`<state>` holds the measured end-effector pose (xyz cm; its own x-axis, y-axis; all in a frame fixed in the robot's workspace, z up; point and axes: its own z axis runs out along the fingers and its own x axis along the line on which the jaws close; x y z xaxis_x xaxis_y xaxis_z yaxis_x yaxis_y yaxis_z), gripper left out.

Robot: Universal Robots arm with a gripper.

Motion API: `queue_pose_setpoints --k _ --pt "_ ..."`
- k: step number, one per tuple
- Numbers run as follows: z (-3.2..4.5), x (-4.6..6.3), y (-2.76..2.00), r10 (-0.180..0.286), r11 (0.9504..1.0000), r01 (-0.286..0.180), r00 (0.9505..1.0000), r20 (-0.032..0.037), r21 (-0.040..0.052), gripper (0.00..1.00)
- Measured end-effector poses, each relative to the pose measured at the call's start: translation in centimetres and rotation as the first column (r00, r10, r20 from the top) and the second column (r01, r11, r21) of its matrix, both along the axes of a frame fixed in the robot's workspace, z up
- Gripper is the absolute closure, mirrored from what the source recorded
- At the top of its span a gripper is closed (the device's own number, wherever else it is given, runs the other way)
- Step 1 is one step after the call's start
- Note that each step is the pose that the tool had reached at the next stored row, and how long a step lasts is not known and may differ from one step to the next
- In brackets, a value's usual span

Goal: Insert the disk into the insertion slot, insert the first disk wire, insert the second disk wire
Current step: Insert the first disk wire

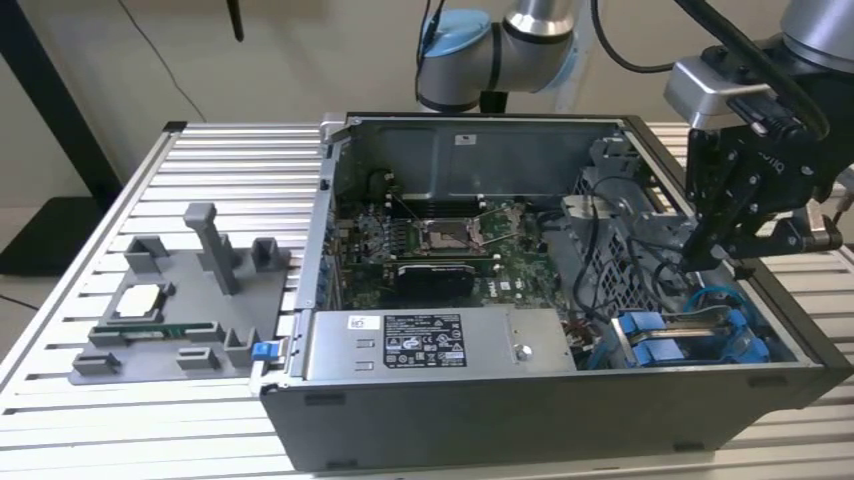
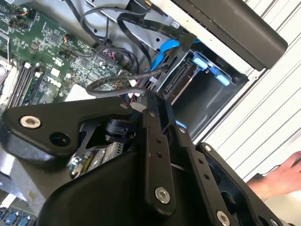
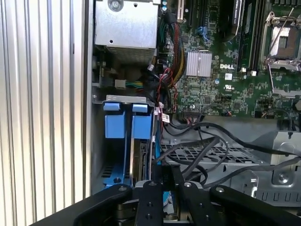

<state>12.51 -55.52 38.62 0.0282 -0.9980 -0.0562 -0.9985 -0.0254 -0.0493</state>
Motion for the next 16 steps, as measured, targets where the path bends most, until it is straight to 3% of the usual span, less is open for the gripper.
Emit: queue_pose_setpoints --k 5,8,10,16 --pt "-0.10 0.49 -0.32 0.000 1.0000 0.000 0.9994 -0.0358 0.0000 1.00" --pt "-0.14 0.72 -0.51 0.000 1.0000 0.000 0.9986 -0.0533 -0.0001 1.00" --pt "-0.16 0.79 -0.56 0.000 1.0000 0.000 0.9984 -0.0568 0.0000 1.00" --pt "-0.16 0.80 -0.56 0.000 1.0000 0.000 0.9984 -0.0570 0.0000 1.00"
